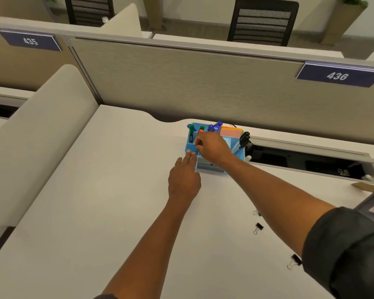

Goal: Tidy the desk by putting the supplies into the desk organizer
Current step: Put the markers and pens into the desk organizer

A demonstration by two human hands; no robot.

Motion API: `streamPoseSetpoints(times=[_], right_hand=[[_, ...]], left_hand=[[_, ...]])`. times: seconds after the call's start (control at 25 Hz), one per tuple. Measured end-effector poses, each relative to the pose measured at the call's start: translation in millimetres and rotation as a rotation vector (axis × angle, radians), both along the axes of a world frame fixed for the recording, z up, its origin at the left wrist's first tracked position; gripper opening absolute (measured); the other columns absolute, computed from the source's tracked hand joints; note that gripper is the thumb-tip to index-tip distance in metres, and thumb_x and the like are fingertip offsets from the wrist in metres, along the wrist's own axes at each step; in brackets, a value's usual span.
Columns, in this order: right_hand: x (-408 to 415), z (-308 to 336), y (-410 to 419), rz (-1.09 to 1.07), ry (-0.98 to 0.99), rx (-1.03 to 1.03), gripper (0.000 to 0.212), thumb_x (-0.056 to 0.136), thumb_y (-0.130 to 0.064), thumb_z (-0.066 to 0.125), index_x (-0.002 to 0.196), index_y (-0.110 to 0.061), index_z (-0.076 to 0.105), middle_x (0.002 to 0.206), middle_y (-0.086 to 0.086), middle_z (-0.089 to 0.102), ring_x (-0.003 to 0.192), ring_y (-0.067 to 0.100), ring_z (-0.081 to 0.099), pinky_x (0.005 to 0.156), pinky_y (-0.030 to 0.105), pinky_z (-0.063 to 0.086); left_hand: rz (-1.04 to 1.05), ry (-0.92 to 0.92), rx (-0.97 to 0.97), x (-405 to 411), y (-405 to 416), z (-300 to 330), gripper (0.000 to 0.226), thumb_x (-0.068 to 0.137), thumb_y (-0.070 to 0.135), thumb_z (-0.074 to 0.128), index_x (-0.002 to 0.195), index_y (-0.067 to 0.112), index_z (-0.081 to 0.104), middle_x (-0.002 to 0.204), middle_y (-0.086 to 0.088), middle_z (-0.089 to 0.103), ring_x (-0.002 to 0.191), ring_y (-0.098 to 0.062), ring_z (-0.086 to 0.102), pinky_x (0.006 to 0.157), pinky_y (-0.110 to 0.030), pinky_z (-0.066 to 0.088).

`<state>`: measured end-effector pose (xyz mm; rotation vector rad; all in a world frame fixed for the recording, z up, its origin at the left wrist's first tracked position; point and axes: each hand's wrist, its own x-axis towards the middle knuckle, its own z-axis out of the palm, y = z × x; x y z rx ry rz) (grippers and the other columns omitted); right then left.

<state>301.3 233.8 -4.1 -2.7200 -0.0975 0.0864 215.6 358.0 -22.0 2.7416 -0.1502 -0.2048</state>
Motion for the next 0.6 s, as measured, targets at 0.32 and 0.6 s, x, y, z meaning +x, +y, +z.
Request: streamPoseSetpoints(times=[0.32,0.6], right_hand=[[-9.7,2.4,-11.4,-0.015,-0.042,0.061,0.011,0.094,-0.019,0.061,0.104,-0.017,0.064,0.105,0.006,0.068,0.09,0.018,0.062,0.079,0.03,0.052],[-55.3,5.0,-50.8,-0.076,-0.081,0.123,0.016,0.092,-0.017,0.062,0.107,-0.018,0.067,0.105,0.0,0.068,0.092,0.015,0.062,0.083,0.031,0.054]], left_hand=[[-0.013,0.001,-0.017,-2.8,-0.7,0.5,0.068,0.098,0.035,0.051,0.154,0.024,0.014,0.162,0.004,0.011,0.146,-0.022,0.022,0.112,-0.038,0.033],[-0.027,0.011,-0.003,-11.2,-6.2,2.7,0.075,0.098,0.033,0.052,0.155,0.019,0.005,0.163,0.002,0.001,0.146,-0.021,0.021,0.109,-0.034,0.035]])
